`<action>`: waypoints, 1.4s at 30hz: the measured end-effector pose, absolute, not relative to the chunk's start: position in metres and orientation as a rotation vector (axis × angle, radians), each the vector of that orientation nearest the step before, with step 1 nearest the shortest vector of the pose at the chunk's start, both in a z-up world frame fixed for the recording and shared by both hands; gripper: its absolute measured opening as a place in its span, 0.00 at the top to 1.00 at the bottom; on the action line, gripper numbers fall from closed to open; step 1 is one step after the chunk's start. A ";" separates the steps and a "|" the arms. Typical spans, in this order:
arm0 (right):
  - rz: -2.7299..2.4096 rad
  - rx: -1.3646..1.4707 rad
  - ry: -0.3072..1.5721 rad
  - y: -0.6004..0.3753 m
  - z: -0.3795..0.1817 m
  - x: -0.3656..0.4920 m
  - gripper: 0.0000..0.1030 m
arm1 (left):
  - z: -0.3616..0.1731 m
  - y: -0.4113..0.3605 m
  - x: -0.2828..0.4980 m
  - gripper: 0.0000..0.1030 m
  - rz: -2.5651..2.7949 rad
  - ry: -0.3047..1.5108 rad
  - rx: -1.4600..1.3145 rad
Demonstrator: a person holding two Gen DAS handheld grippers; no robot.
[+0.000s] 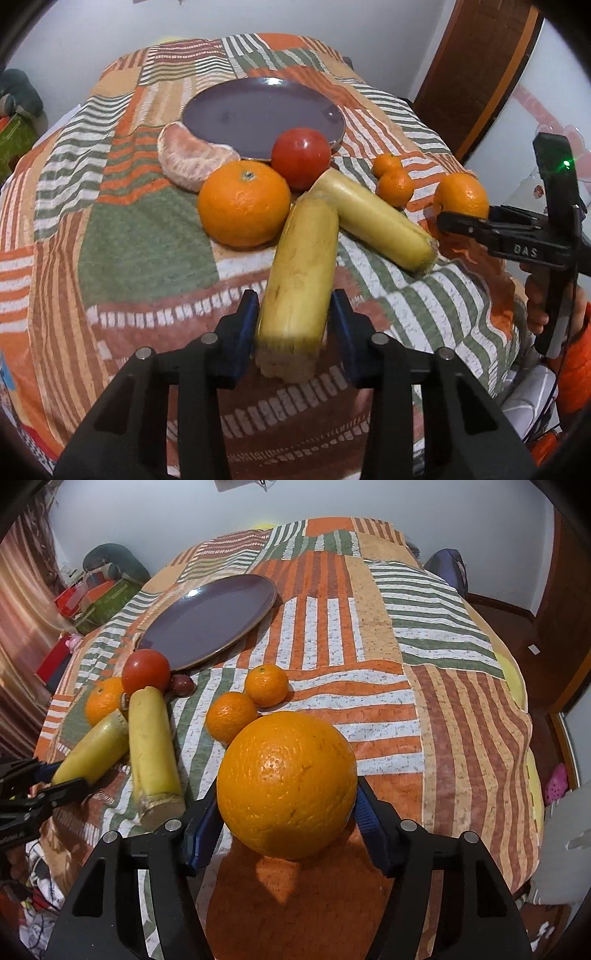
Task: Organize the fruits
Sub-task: 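Lift and carry the yellow cylinder and large orange toward the dark plate with both tools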
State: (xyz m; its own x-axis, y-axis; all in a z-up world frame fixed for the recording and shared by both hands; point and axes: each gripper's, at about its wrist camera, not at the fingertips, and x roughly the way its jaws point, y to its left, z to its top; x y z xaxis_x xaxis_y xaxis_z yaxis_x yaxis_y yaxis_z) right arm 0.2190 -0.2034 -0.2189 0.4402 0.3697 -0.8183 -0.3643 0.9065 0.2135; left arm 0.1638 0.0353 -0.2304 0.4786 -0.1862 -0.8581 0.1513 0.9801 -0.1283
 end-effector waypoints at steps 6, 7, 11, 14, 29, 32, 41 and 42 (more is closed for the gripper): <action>0.459 0.019 1.009 -0.203 -0.218 0.222 0.40 | -0.233 0.026 0.184 0.61 -0.223 1.060 0.001; 0.459 0.020 1.008 -0.203 -0.218 0.221 0.40 | -0.235 0.025 0.187 0.61 -0.223 1.065 -0.001; 0.465 0.028 1.002 -0.203 -0.216 0.220 0.40 | -0.242 0.026 0.197 0.60 -0.222 1.078 -0.025; 0.469 0.032 0.992 -0.203 -0.213 0.218 0.40 | -0.242 0.024 0.198 0.60 -0.213 1.068 -0.031; 0.488 0.024 0.872 -0.197 -0.171 0.214 0.40 | -0.191 0.016 0.162 0.65 -0.185 0.903 -0.016; 0.500 0.014 0.842 -0.191 -0.160 0.215 0.40 | -0.177 0.021 0.158 0.65 -0.175 0.863 -0.039; 0.544 -0.007 0.765 -0.169 -0.136 0.224 0.40 | -0.146 0.036 0.161 0.65 -0.137 0.762 -0.094; 0.548 -0.008 0.758 -0.167 -0.134 0.225 0.40 | -0.143 0.038 0.163 0.65 -0.132 0.754 -0.104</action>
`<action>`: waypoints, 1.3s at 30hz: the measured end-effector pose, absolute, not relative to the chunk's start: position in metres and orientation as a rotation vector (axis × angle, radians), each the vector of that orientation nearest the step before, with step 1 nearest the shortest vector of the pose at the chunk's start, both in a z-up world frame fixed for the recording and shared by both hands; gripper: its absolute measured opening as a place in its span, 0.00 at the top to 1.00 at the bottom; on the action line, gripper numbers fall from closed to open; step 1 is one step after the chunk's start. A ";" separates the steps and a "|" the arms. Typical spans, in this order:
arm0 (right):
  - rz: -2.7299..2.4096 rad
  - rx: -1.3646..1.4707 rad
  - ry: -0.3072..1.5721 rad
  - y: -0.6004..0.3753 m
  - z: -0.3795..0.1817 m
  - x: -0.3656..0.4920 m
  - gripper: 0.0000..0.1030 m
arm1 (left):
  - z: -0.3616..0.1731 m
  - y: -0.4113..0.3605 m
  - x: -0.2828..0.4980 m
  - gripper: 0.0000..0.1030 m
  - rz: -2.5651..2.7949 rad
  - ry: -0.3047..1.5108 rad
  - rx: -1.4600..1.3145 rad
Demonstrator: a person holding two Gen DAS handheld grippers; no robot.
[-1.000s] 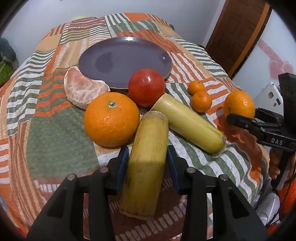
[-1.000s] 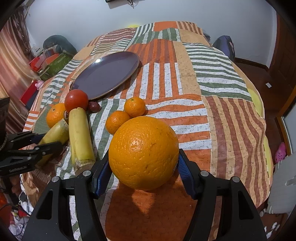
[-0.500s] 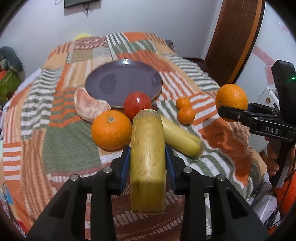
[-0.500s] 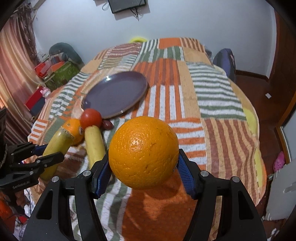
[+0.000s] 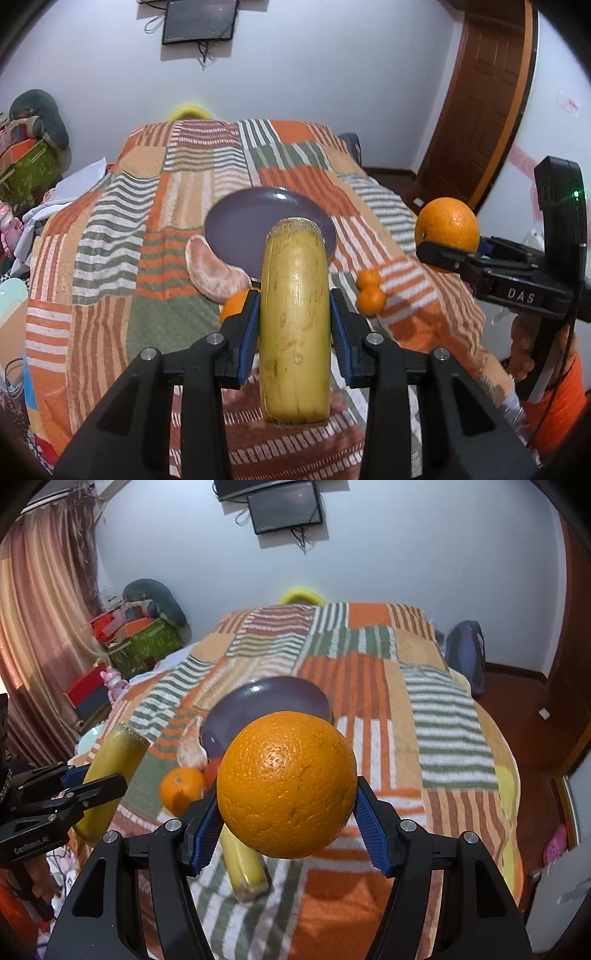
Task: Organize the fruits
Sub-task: 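Lift and carry the yellow cylinder and large orange toward the dark plate with both tools, then lower both held items onto the dark plate and open both tools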
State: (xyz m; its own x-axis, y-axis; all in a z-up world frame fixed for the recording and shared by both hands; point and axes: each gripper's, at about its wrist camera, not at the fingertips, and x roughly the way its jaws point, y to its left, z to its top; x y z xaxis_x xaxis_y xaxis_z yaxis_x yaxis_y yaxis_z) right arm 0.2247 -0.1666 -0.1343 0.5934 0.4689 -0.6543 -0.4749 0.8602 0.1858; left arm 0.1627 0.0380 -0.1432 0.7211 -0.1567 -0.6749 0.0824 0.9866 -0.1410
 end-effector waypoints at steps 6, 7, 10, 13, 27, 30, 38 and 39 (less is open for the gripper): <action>0.566 -0.008 0.716 -0.156 -0.125 0.236 0.40 | -0.130 0.046 0.173 0.65 -0.108 0.704 -0.119; 0.567 -0.007 0.712 -0.154 -0.124 0.240 0.40 | -0.129 0.048 0.175 0.65 -0.107 0.701 -0.123; 0.568 -0.002 0.703 -0.150 -0.123 0.247 0.40 | -0.128 0.053 0.185 0.65 -0.096 0.691 -0.132; 0.570 0.004 0.705 -0.145 -0.126 0.256 0.39 | -0.129 0.058 0.195 0.65 -0.079 0.686 -0.135; 0.585 0.001 0.750 -0.120 -0.144 0.298 0.40 | -0.146 0.076 0.251 0.65 -0.057 0.696 -0.160; 0.585 -0.008 0.756 -0.115 -0.147 0.307 0.40 | -0.150 0.077 0.262 0.65 -0.058 0.702 -0.167; 0.572 -0.030 0.781 -0.104 -0.159 0.330 0.40 | -0.162 0.082 0.292 0.65 -0.049 0.720 -0.156; 0.570 -0.036 0.785 -0.102 -0.161 0.333 0.40 | -0.163 0.082 0.297 0.65 -0.048 0.724 -0.155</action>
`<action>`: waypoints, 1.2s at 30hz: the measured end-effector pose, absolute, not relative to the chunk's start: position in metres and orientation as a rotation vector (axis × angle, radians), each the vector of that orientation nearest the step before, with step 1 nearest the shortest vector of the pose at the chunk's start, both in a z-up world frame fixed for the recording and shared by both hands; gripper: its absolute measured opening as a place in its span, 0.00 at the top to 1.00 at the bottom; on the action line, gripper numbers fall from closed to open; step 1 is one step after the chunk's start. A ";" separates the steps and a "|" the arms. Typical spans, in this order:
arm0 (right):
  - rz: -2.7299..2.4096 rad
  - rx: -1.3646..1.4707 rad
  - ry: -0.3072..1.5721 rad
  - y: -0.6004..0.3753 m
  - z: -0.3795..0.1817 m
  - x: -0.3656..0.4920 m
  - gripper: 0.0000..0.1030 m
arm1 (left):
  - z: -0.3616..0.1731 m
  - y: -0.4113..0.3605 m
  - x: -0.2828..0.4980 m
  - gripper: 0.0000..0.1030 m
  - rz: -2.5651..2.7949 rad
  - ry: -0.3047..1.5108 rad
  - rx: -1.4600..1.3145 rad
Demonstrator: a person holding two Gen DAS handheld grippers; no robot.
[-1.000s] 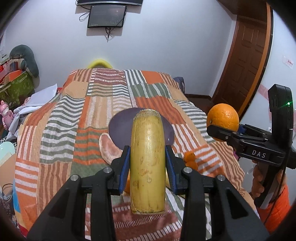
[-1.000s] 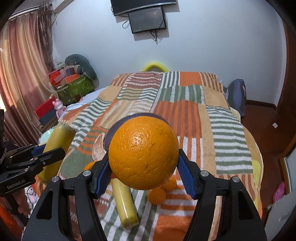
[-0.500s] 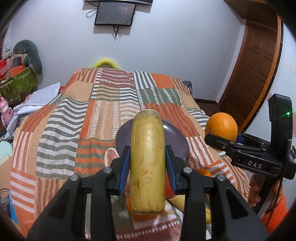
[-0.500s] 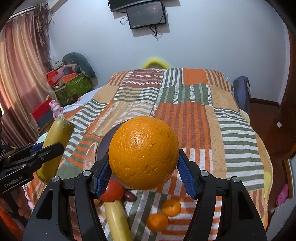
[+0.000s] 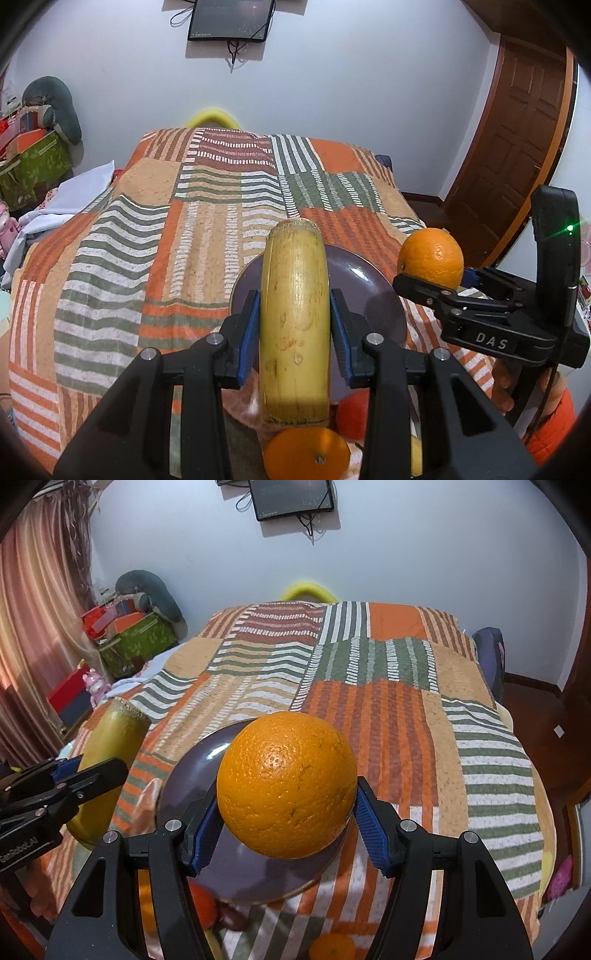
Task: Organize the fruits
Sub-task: 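Lower both held items onto the dark plate and open both tools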
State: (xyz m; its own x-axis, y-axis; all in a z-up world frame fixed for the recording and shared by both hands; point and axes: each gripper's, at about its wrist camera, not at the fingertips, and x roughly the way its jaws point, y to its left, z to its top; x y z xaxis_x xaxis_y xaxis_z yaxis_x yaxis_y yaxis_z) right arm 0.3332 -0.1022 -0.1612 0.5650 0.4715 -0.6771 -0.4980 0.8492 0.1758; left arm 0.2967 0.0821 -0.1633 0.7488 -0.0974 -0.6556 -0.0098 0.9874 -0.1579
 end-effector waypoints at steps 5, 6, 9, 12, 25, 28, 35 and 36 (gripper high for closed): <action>0.571 -0.057 0.809 -0.094 -0.170 0.347 0.39 | -0.169 0.084 0.315 0.65 -0.051 0.742 -0.158; 0.570 -0.065 0.815 -0.091 -0.172 0.349 0.39 | -0.171 0.085 0.319 0.65 -0.050 0.746 -0.158; 0.570 -0.084 0.830 -0.085 -0.179 0.356 0.39 | -0.178 0.087 0.329 0.65 -0.055 0.764 -0.170; 0.570 -0.106 0.851 -0.080 -0.186 0.363 0.39 | -0.186 0.088 0.339 0.65 -0.057 0.790 -0.185; 0.569 -0.170 0.908 -0.069 -0.204 0.373 0.39 | -0.213 0.091 0.364 0.65 -0.049 0.878 -0.209; 0.574 -0.197 0.910 -0.065 -0.205 0.372 0.39 | -0.215 0.093 0.366 0.65 -0.048 0.892 -0.224; 0.582 -0.230 0.902 -0.066 -0.204 0.365 0.35 | -0.202 0.094 0.359 0.65 -0.061 0.845 -0.237; 0.583 -0.224 0.895 -0.067 -0.201 0.363 0.31 | -0.198 0.094 0.356 0.65 -0.063 0.836 -0.231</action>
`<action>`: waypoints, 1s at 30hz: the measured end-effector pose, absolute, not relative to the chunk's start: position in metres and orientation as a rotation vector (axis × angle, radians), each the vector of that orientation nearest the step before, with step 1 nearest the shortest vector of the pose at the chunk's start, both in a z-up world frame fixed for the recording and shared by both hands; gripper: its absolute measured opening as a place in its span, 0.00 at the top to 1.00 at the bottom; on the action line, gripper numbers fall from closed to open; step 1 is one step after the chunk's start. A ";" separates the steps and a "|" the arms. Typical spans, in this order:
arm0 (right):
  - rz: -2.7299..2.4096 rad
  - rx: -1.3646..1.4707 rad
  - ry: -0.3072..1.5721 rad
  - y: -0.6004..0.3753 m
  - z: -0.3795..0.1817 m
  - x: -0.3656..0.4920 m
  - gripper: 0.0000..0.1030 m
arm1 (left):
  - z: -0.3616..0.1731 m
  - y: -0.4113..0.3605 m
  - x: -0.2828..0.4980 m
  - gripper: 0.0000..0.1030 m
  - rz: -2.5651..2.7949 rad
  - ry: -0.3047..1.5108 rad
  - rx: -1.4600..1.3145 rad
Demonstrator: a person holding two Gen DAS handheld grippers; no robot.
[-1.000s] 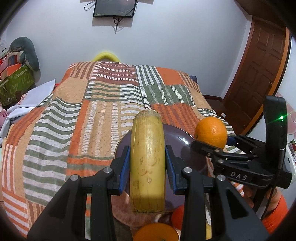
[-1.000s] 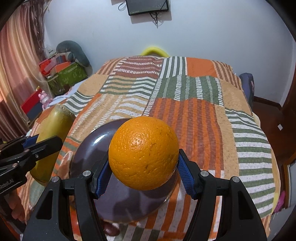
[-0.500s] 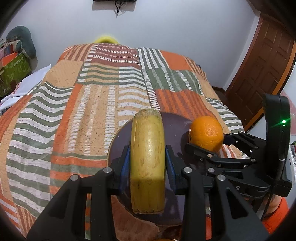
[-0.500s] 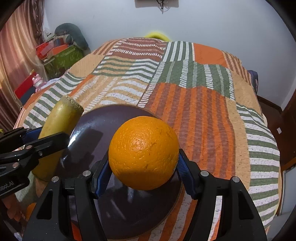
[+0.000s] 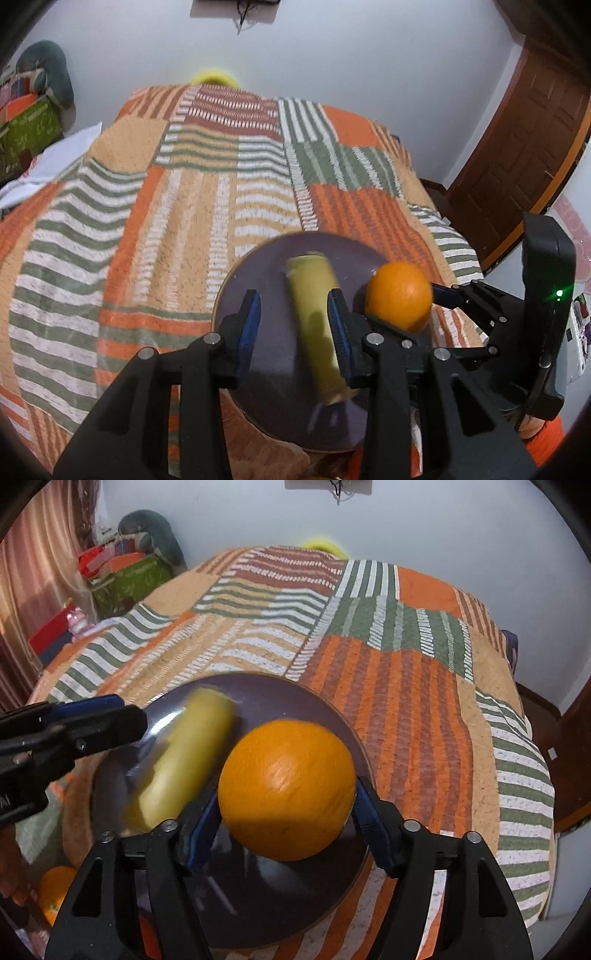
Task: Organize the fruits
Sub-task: 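Lower both held items onto the dark plate and open both tools, then grasp a mandarin orange with the left tool while the right tool grasps the red tomato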
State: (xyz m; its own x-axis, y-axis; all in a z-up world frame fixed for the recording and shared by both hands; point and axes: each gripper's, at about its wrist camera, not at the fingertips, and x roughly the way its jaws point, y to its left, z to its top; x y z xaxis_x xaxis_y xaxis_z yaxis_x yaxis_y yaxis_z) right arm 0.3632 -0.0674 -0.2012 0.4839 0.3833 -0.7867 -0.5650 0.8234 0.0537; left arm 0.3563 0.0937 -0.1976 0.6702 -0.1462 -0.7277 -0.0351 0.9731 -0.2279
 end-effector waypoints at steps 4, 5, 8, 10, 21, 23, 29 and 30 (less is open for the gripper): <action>0.578 -0.221 0.849 -0.074 -0.187 0.353 0.24 | -0.187 0.091 0.347 0.65 -0.057 0.824 -0.205; 0.579 -0.219 0.846 -0.075 -0.185 0.352 0.24 | -0.185 0.091 0.344 0.65 -0.053 0.821 -0.197; 0.580 -0.210 0.825 -0.080 -0.175 0.343 0.24 | -0.178 0.090 0.333 0.65 -0.049 0.812 -0.184; 0.581 -0.208 0.809 -0.083 -0.168 0.336 0.24 | -0.172 0.089 0.325 0.65 -0.045 0.808 -0.178; 0.584 -0.167 0.746 -0.099 -0.133 0.289 0.24 | -0.131 0.087 0.268 0.64 -0.008 0.727 -0.124; 0.584 -0.168 0.737 -0.100 -0.129 0.281 0.24 | -0.127 0.087 0.258 0.62 -0.007 0.722 -0.123; 0.600 -0.145 0.733 -0.106 -0.125 0.259 0.24 | -0.123 0.083 0.229 0.46 0.009 0.726 -0.116; 0.601 -0.144 0.734 -0.105 -0.125 0.257 0.24 | -0.123 0.082 0.224 0.45 0.016 0.727 -0.110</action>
